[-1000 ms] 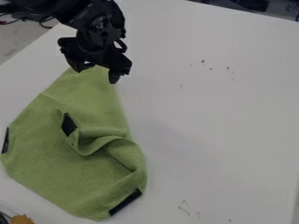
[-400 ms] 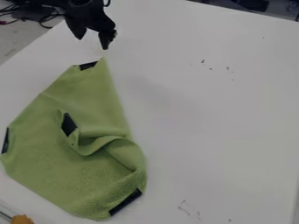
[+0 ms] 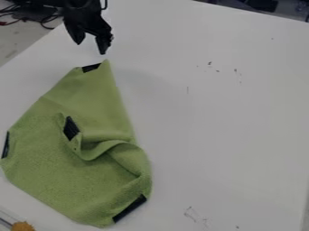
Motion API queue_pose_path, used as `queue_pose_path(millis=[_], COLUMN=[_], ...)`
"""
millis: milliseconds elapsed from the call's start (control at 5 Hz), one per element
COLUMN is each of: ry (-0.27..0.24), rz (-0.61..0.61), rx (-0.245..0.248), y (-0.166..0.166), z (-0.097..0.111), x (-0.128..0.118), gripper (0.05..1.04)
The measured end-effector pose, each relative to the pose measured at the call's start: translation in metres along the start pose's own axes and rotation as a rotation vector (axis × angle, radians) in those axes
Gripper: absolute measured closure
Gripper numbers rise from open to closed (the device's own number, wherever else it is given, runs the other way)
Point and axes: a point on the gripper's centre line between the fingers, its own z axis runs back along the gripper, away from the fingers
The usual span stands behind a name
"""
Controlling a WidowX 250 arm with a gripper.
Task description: Touched the cloth
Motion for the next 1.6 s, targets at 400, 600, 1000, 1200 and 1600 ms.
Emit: queue_pose_path(millis=[400, 600, 1000, 1200, 1600], ry=[0.088, 0.081, 0.067, 0.062, 0.082], rz=[0.053, 0.060, 0.059, 0.069, 0.075], rx=[-0.017, -0.037, -0.054, -0.055, -0.039], y=[0.002, 0.002, 0.004, 0.003, -0.002], z=[-0.016, -0.023, -0.035, -0.036, -0.032], x=[-0.041, -0.040, -0.032, -0.034, -0.040], gripper=[0.083, 0.083, 0.144, 0.408, 0.864])
